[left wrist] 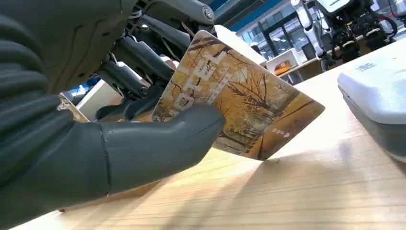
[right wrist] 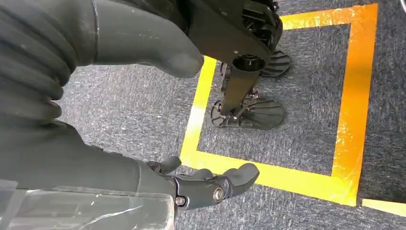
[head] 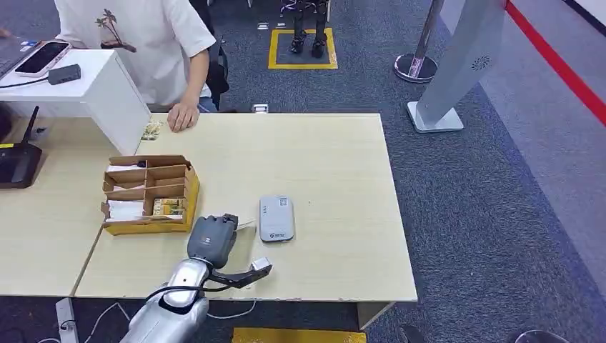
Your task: Pass the card to the sensor for recognition and then transmit it.
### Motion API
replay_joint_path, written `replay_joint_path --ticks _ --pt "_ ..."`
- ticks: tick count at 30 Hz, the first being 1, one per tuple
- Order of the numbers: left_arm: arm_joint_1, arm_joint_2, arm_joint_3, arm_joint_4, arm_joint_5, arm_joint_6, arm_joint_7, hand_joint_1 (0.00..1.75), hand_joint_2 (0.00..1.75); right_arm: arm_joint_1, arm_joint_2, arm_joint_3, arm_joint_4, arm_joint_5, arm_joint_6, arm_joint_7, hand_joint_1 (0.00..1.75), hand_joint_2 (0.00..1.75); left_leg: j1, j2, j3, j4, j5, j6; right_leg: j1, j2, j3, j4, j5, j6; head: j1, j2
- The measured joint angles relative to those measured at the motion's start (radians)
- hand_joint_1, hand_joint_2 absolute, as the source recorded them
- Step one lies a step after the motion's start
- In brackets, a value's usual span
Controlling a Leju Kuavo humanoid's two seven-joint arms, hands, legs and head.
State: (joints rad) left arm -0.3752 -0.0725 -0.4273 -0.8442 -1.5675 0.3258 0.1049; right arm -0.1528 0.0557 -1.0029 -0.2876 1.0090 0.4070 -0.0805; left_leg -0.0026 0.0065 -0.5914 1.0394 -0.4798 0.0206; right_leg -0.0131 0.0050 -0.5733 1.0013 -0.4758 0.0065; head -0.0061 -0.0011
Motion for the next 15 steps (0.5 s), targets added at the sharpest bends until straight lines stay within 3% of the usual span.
replay_joint_path --ticks 12,15 --pt "-0.002 0.003 0.005 -0.019 0.0 0.022 0.006 1.75 1.75 -0.001 0.0 0.0 0.0 0.018 0.0 0.002 0.0 1.75 0.0 0.0 0.0 0.0 0.0 0.0 0.0 0.0 0.0 0.0 0.0 0.0 0.0 0.0" --pt "-0.003 0.011 0.027 -0.108 0.0 -0.041 -0.002 1.75 1.75 0.0 0.0 0.0 0.0 0.018 0.0 0.007 0.0 1.75 0.0 0.0 0.0 0.0 0.0 0.0 0.0 0.0 0.0 0.0 0.0 0.0 0.0 0.0"
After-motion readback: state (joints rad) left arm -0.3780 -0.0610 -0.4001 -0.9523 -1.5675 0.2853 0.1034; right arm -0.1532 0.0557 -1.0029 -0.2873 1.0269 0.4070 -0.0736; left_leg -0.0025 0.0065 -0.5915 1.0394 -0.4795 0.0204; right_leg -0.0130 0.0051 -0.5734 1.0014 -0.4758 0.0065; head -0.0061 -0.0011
